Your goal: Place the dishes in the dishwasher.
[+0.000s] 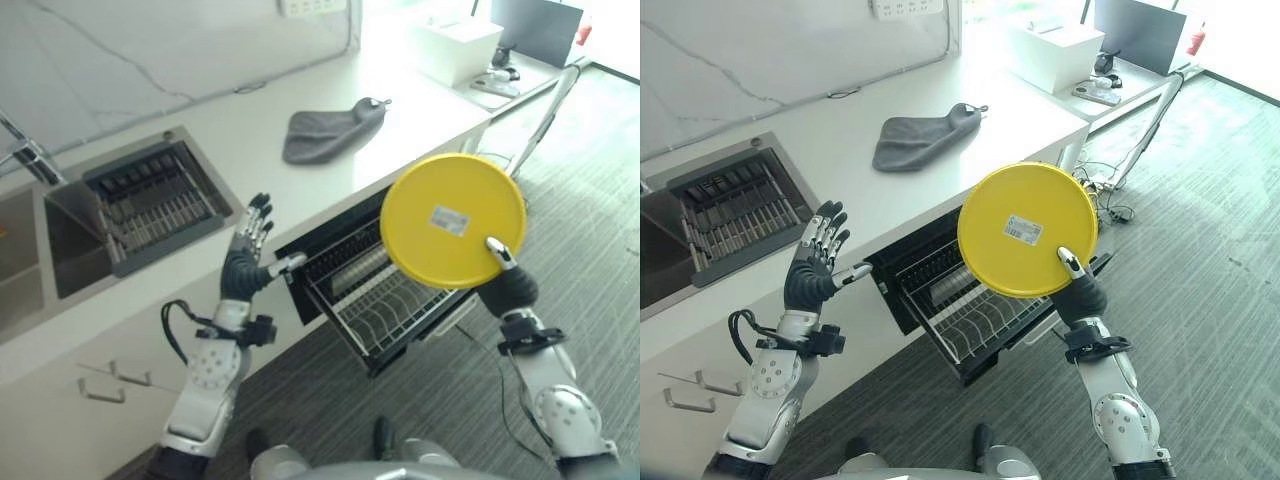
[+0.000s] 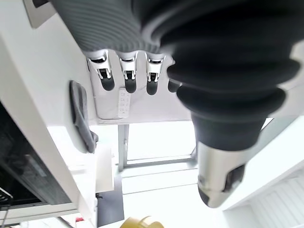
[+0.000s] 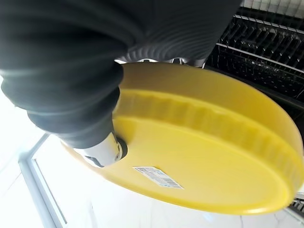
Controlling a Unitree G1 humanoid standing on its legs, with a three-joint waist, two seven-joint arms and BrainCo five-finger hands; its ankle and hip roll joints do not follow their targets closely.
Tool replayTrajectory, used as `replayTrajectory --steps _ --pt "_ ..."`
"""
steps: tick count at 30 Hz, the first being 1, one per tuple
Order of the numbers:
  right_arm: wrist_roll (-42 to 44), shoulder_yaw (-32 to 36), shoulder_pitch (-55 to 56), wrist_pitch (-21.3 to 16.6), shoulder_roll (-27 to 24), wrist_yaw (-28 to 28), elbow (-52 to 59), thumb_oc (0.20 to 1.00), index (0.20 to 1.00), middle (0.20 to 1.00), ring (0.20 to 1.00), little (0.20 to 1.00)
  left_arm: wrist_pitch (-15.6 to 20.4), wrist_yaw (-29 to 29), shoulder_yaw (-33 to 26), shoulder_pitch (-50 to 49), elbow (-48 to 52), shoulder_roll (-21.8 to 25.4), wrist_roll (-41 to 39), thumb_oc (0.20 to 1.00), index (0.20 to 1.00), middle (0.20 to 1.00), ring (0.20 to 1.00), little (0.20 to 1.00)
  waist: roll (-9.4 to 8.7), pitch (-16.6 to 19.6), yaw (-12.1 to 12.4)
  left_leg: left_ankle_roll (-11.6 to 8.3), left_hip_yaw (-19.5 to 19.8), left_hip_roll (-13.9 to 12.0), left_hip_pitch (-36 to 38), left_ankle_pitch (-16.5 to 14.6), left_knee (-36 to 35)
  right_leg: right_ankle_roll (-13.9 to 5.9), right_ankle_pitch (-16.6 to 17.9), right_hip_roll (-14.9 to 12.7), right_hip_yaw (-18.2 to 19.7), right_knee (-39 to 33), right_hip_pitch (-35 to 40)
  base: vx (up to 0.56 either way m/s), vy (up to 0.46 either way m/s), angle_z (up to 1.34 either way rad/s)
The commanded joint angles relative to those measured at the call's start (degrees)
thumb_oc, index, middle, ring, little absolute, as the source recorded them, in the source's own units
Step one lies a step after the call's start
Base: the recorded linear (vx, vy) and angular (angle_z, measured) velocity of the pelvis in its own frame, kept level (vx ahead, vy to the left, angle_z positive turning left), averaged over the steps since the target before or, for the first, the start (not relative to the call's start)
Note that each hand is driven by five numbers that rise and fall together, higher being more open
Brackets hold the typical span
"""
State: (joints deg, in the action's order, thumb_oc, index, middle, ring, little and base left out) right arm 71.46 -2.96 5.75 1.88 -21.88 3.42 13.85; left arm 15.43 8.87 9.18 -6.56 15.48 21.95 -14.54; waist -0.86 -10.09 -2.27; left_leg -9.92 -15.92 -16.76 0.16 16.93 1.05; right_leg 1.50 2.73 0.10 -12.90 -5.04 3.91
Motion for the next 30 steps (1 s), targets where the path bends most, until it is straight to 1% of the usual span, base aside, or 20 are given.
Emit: replayTrajectory --steps 1,2,4,7,9,11,13,14,15,16,17,19,20,21,22,24,26,27,28,30 --pt "2.55 0.80 -6.65 -3.42 2.73 3.19 6.09 0.200 0.200 0.200 0.200 0.200 5.33 1.38 -3.06 2.18 4.66 5.92 1.89 1.000 1.000 1.000 1.000 1.000 -1.94 0.60 2.59 5.38 6.00 9.94 2.62 -18.88 3.73 -6.54 -0.87 -5.25 1.50 0.04 2.91 0.04 0.013 0.13" --pt "1.79 0.51 -6.74 -3.52 3.12 2.73 6.21 0.200 0.200 0.200 0.200 0.200 4.92 1.29 -3.14 2.45 4.64 5.73 1.78 1.000 1.000 1.000 1.000 1.000 -1.48 0.77 2.74 5.87 6.00 11.52 2.64 -19.57 4.12 -6.55 -0.92 -5.02 1.60 0.04 3.11 0.06 0.063 -0.09" --pt "-0.89 0.31 -7.43 -4.96 5.28 -0.02 5.60 0.200 0.200 0.200 0.200 0.200 4.40 0.37 -2.08 4.54 3.46 5.15 2.19 1.000 1.000 1.000 1.000 1.000 -0.40 1.37 2.15 6.55 2.24 13.19 4.98 -18.22 -0.61 -7.19 -0.82 -4.79 -1.40 0.04 3.68 0.11 0.218 -0.08" --pt "-1.06 -0.19 -7.72 -4.11 5.14 0.29 5.43 0.200 0.200 0.200 0.200 0.200 4.28 3.17 -0.74 5.70 2.92 5.07 3.76 1.000 1.000 1.000 1.000 1.000 -0.47 1.77 2.03 7.75 5.04 14.71 6.97 -18.25 -3.71 -7.37 -0.79 -4.58 -0.54 0.73 3.81 0.10 0.286 0.29" --pt "-1.16 0.06 -7.16 -3.71 5.03 1.05 5.52 0.200 0.200 0.200 0.200 0.200 4.23 3.91 -0.50 6.07 2.87 4.92 4.28 1.000 1.000 1.000 1.000 1.000 -0.59 2.08 1.73 8.10 4.34 14.60 8.11 -17.94 -5.47 -7.50 -1.48 -4.64 -0.99 1.92 3.85 0.13 0.314 -0.05" --pt "-0.70 0.51 -7.15 -3.33 4.98 1.11 5.40 0.200 0.200 0.200 0.200 0.200 4.63 4.84 -0.19 6.84 2.31 5.13 6.05 1.000 1.000 1.000 1.000 1.000 -0.90 2.24 1.97 8.73 5.51 14.97 8.52 -18.29 -6.05 -7.68 -2.90 -4.86 -1.74 5.15 3.43 0.14 0.319 0.00" --pt "-0.28 0.82 -7.24 -3.25 5.10 1.17 5.21 0.200 0.200 0.200 0.200 0.200 5.34 5.24 -0.09 7.67 2.00 5.91 8.98 1.000 1.000 1.000 1.000 1.000 -1.45 1.78 2.16 9.51 5.49 15.44 8.53 -18.59 -5.78 -8.48 -3.15 -5.32 -2.82 11.11 1.47 0.06 0.260 0.01" --pt "-0.42 0.43 -7.44 -3.91 5.89 1.42 5.38 0.200 0.200 0.200 0.200 0.200 6.30 4.87 0.00 8.40 1.67 6.57 9.50 1.000 1.000 1.000 1.000 1.000 -1.60 0.66 2.78 10.22 5.86 15.13 8.05 -18.42 -5.10 -9.62 -1.88 -6.53 -4.12 20.62 -2.03 -0.04 0.220 0.00" --pt "-0.66 0.07 -7.26 -4.70 7.11 2.42 5.48 0.200 0.200 0.200 0.200 0.200 7.02 3.91 -0.37 8.95 1.47 6.93 10.16 1.000 1.000 1.000 1.000 1.000 -1.63 -0.62 3.20 10.60 6.38 14.44 6.97 -19.03 -3.19 -9.96 -0.25 -8.00 -3.40 29.31 -5.98 -0.05 0.163 0.10" --pt "-0.47 0.02 -7.35 -4.78 7.63 2.57 5.22 0.200 0.200 0.200 0.200 0.200 7.06 3.42 -0.56 9.59 1.35 7.24 10.76 1.000 1.000 1.000 1.000 1.000 -1.92 -1.07 3.45 10.57 6.74 14.25 6.47 -19.43 -2.24 -9.83 0.43 -9.04 -2.72 29.63 -7.03 -0.03 0.029 0.10" --pt "-0.11 0.08 -7.62 -4.70 7.90 2.51 4.87 0.200 0.200 0.200 0.200 0.200 6.72 3.08 -0.60 10.27 1.40 7.57 10.86 1.000 1.000 1.000 1.000 1.000 -2.21 -1.28 3.71 10.44 7.25 14.22 6.09 -19.71 -1.48 -9.68 0.44 -9.76 -2.54 28.27 -6.96 0.03 -0.096 0.19" --pt "-0.03 -0.11 -8.18 -5.39 8.10 2.52 3.84 0.200 0.200 0.200 0.200 0.200 5.92 1.74 -0.77 11.65 1.86 8.49 10.25 1.000 1.000 1.000 1.000 1.000 -2.98 -1.63 4.45 9.87 9.15 14.26 5.40 -20.42 0.25 -9.70 1.29 -12.41 -2.12 19.89 -4.58 0.06 -0.191 0.22" --pt "0.07 -0.14 -8.32 -6.11 8.14 2.45 3.72 0.200 0.200 0.200 0.200 0.200 5.62 1.22 -0.73 11.98 2.42 8.81 10.11 1.000 1.000 1.000 1.000 1.000 -3.35 -1.75 4.59 9.57 9.61 14.19 5.32 -20.98 0.75 -10.26 2.77 -13.96 -1.82 14.86 -3.40 0.11 -0.351 0.30" --pt "-0.46 -0.25 -8.04 -6.73 8.59 1.94 4.48 0.200 0.200 0.200 0.200 0.200 5.19 0.82 -0.81 11.65 3.43 8.92 10.91 1.000 1.000 1.000 1.000 1.000 -3.86 -1.88 4.47 8.74 9.96 13.71 5.83 -21.84 1.17 -11.90 7.59 -16.78 -0.59 7.79 -2.18 0.13 -0.380 0.29" --pt "-0.84 -0.18 -7.86 -7.25 8.60 1.58 4.73 0.200 0.200 0.200 0.200 0.200 5.26 1.01 -0.71 11.40 3.67 9.03 11.97 1.000 1.000 1.000 1.000 1.000 -3.90 -1.79 4.20 8.40 10.26 13.19 6.14 -22.15 1.16 -12.56 9.00 -17.41 0.88 5.25 -1.93 0.11 -0.392 0.31" --pt "-1.15 0.15 -7.72 -8.27 8.44 0.10 4.82 0.200 0.200 0.200 0.200 0.200 5.12 1.22 0.29 11.93 3.28 9.84 13.53 1.000 1.000 1.000 1.000 1.000 -4.39 -1.14 3.32 8.10 11.88 12.05 5.87 -22.40 1.22 -13.28 10.50 -17.43 5.54 1.68 -2.37 0.04 -0.407 0.37" --pt "-1.09 0.47 -7.39 -8.46 8.20 0.32 4.96 0.200 0.200 0.200 0.200 0.200 5.35 1.36 0.35 11.52 3.44 10.28 13.81 1.000 1.000 1.000 1.000 1.000 -4.92 -0.67 3.68 7.76 12.88 10.84 5.44 -22.60 1.57 -13.40 9.57 -17.09 5.07 1.92 -2.06 -0.03 -0.462 0.64" --pt "-1.09 0.67 -7.64 -9.18 7.49 0.72 4.92 0.200 0.200 0.200 0.200 0.200 6.04 1.41 -0.09 10.71 3.79 10.80 15.29 1.000 1.000 1.000 1.000 1.000 -5.32 -0.44 3.95 7.17 12.98 9.27 5.25 -22.30 1.55 -13.58 8.07 -16.11 4.83 1.48 -1.51 -0.07 -0.482 0.68" --pt "-1.31 0.69 -7.87 -9.51 7.17 0.64 4.86 0.200 0.200 0.200 0.200 0.200 6.22 1.56 -0.19 10.43 3.91 11.08 15.92 1.000 1.000 1.000 1.000 1.000 -5.39 -0.24 4.00 6.78 12.97 8.56 5.25 -22.04 1.21 -13.61 7.43 -15.46 4.70 0.66 -1.05 -0.08 -0.493 0.42" --pt "-0.86 0.85 -9.03 -8.24 6.31 -0.44 4.69 0.200 0.200 0.200 0.200 0.200 6.72 2.43 -0.30 9.60 3.76 11.43 18.96 1.000 1.000 1.000 1.000 1.000 -5.21 0.42 4.09 5.88 12.04 6.78 6.38 -20.67 -0.85 -13.48 6.50 -14.05 4.33 0.04 -1.07 -0.05 -0.357 -0.10"
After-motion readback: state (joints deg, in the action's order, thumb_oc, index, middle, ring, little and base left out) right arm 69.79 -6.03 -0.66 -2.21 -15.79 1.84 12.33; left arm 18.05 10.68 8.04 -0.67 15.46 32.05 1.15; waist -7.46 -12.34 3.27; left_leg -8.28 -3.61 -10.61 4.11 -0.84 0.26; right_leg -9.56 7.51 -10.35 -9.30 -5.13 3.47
